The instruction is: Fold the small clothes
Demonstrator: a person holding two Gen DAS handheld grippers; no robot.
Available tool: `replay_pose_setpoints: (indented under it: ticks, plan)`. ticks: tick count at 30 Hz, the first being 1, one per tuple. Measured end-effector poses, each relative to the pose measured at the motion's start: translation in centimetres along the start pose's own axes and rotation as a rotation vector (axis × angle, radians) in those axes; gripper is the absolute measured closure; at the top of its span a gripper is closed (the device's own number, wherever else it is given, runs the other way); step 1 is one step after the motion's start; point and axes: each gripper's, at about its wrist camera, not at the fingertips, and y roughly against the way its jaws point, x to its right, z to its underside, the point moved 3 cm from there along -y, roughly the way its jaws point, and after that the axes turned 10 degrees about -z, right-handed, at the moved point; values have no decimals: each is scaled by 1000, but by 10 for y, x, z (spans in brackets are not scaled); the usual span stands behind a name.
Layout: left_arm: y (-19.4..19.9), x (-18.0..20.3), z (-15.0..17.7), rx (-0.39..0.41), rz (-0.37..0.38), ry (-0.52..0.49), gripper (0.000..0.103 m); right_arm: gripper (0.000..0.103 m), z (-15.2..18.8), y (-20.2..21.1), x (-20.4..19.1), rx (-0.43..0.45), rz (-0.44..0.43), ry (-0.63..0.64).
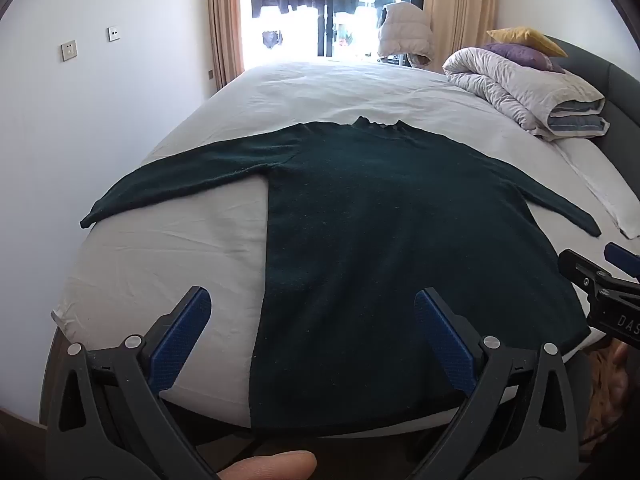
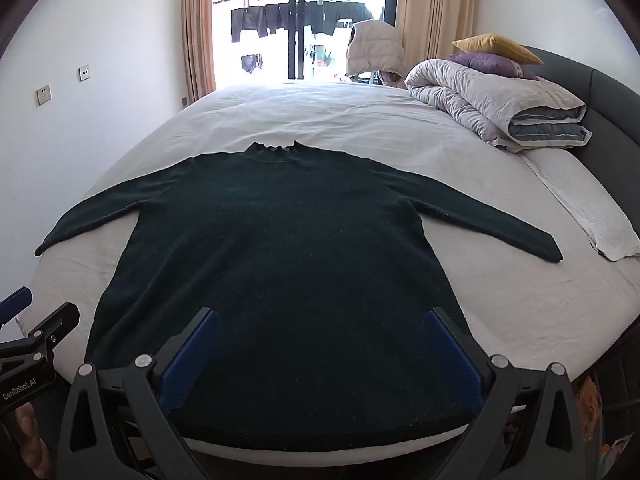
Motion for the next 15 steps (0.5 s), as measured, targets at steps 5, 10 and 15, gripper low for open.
replay_pose_setpoints:
  ticks: [5,10,15]
  plan:
    - [1,-1,-1,11,-6,7,0,0,2,1,-6,7,6,5]
    - [1,-5,-5,17,-19,18,0,0,13,-10,-15,-2,9,10]
    - [-5,-9,-3,24,-27,30,0,0,6,-3,-7,-22,3,7]
